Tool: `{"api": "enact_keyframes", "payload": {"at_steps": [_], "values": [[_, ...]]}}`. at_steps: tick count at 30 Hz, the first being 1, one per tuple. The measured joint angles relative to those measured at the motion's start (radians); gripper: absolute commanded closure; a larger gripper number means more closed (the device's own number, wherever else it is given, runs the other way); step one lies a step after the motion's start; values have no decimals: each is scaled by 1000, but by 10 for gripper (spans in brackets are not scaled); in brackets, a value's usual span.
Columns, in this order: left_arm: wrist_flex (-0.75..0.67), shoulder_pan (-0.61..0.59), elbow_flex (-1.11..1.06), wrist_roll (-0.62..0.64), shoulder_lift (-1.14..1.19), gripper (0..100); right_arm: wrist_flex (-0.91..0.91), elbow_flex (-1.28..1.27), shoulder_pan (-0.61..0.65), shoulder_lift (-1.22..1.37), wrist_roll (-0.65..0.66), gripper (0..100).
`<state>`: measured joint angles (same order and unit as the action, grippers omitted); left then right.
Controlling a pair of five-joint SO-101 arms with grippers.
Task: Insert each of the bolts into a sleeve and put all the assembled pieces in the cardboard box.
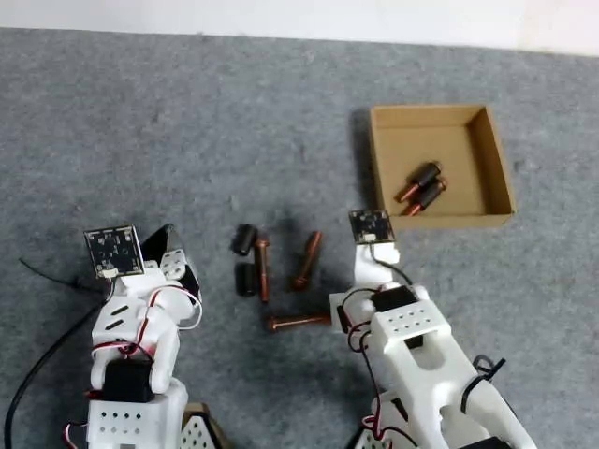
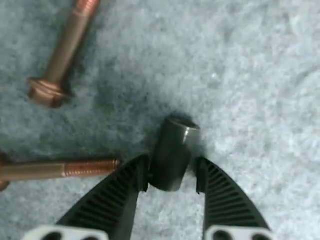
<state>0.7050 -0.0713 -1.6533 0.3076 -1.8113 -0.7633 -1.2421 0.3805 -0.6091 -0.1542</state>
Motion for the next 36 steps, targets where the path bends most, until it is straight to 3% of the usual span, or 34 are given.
{"api": "enact_keyframes", "payload": {"at_steps": [14, 36], "values": [[0, 0, 0, 0, 0, 993, 12, -2, -48, 0, -64, 853], [0, 0, 0, 0, 0, 993, 106, -12, -58, 2, -43, 850]]}}
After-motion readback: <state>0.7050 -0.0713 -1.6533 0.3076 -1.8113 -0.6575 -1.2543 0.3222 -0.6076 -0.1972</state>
